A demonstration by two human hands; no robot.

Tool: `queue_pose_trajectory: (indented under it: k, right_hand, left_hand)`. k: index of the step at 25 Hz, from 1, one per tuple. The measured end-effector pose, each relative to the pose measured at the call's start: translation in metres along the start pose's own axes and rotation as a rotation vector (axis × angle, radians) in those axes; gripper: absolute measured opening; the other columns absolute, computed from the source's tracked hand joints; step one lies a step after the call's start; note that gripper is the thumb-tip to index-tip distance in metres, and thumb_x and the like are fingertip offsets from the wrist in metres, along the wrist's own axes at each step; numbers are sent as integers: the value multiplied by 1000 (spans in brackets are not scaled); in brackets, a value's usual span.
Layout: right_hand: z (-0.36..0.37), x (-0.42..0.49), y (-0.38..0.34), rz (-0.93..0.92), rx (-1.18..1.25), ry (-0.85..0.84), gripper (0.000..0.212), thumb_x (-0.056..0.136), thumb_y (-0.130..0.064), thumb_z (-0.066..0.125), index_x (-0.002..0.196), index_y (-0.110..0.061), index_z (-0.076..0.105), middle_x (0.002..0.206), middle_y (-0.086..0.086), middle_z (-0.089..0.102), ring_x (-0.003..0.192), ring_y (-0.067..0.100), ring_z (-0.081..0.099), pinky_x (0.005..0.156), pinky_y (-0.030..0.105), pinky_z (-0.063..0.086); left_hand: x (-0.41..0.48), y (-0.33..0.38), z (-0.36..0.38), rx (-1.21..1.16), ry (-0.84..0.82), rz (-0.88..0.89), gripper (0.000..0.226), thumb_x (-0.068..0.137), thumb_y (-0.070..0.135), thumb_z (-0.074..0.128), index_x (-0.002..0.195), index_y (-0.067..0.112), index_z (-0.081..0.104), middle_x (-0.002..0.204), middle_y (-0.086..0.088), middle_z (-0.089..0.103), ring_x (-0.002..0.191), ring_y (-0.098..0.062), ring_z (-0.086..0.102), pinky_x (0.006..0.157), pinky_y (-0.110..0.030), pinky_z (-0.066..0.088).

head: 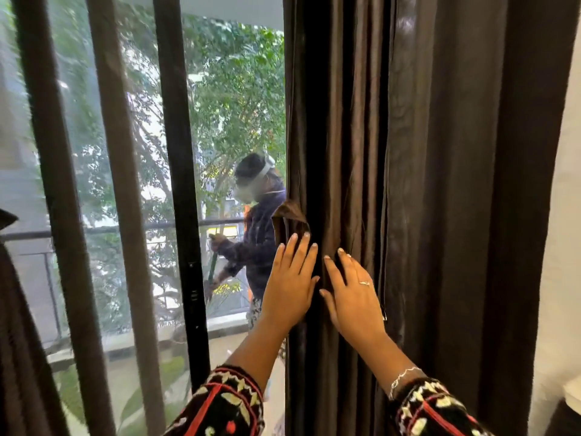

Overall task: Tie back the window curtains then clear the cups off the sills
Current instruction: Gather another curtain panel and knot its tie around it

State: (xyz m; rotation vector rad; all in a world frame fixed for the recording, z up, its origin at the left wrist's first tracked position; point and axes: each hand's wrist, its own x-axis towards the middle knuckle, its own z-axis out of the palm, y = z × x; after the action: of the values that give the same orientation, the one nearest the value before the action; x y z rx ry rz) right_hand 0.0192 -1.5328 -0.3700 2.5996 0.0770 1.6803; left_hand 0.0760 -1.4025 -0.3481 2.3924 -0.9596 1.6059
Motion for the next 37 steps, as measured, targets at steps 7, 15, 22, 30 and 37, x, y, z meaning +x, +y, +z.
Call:
queue_pose_trajectory:
  k: [7, 15, 22, 30, 37]
  right_hand:
    - [-10, 82, 4, 27, 71, 197, 60, 74, -22, 76, 126, -4, 53, 129, 23, 53, 115, 38, 55, 94, 46, 45]
    - [-26, 128, 4, 26, 96, 230, 66, 73, -21, 77, 131, -7, 48, 127, 20, 55, 111, 35, 58, 88, 42, 50]
    - [-45, 142, -3, 55, 248, 250, 77, 78, -20, 72, 141, -15, 28, 132, 17, 51, 118, 33, 53, 93, 44, 49]
    - [-53, 182, -71, 91, 396, 350, 79, 68, -7, 77, 137, -9, 38, 132, 23, 48, 115, 41, 51, 90, 51, 47]
    - [-68, 240, -164, 50, 441, 413, 63, 77, -18, 69, 133, -10, 43, 130, 23, 50, 111, 43, 55, 82, 53, 50]
  left_hand:
    - [110, -40, -29, 38, 193, 87, 44, 88, 29, 44, 124, 6, 54, 138, -15, 47, 119, -32, 49, 95, -43, 44]
    - [199, -77, -76, -216, 246, -180, 45, 85, -2, 50, 128, 13, 53, 153, -21, 12, 134, -40, 31, 96, -48, 45]
    - [193, -117, -119, -175, 52, -336, 57, 95, 0, 30, 148, 14, 15, 156, -3, 8, 132, -32, 35, 99, -37, 37]
    - [139, -242, -254, 393, 193, -271, 64, 79, -17, 46, 139, -9, 25, 147, -30, 22, 113, -47, 50, 78, -51, 49]
    - [89, -401, -411, 761, 207, -410, 51, 82, -17, 41, 132, -17, 33, 141, -38, 27, 102, -53, 54, 81, -59, 49]
